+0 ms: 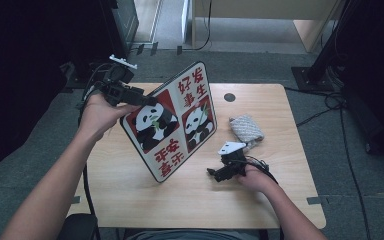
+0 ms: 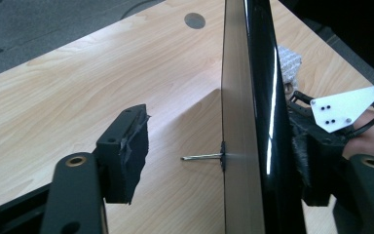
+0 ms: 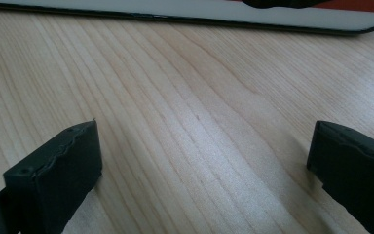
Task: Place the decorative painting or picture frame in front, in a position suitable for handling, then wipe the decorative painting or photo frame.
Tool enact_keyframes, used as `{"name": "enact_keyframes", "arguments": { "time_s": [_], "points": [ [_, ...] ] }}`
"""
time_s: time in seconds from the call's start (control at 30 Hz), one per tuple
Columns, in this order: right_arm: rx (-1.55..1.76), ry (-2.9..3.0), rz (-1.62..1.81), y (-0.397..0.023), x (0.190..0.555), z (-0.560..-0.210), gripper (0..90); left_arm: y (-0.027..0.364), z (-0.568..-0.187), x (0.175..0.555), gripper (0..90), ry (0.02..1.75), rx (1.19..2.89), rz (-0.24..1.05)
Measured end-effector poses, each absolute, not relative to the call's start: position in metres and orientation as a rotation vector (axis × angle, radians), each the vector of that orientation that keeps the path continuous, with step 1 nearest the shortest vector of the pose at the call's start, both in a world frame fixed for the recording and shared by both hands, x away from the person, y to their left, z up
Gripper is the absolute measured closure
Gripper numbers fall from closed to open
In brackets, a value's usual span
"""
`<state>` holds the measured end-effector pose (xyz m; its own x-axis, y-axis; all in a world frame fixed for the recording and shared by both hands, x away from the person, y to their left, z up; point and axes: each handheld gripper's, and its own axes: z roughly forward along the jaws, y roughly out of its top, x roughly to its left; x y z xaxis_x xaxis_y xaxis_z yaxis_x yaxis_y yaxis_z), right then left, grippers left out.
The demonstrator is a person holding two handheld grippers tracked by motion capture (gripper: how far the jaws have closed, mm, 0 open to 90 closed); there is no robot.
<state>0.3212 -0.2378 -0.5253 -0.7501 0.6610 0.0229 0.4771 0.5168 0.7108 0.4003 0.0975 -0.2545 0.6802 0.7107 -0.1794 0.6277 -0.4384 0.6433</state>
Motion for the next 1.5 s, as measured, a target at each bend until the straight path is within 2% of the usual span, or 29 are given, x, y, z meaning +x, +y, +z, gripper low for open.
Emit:
{"name": "enact_keyframes", "arguments": {
  "time_s": [0.07,0.17,0.27,0.83,1.5],
  "points": [
    [0.962,2.509,1.06,-0.238,0.321,-0.525,0.0,0.099,-0.256,0.401,32.8,1.029,2.177,0.134],
    [0.961,2.509,1.06,-0.238,0.321,-0.525,0.0,0.099,-0.253,0.393,32.7,0.991,2.128,0.26],
    [0.962,2.509,1.06,-0.238,0.321,-0.525,0.0,0.107,-0.244,0.394,35.5,0.984,2.029,0.158],
    [0.962,2.509,1.061,-0.238,0.321,-0.525,0.0,0.122,-0.243,0.387,34.5,0.936,2.07,0.103],
    [0.962,2.509,1.061,-0.238,0.321,-0.525,0.0,0.157,-0.256,0.363,33.5,0.873,2.09,0.103]
  ]
}}
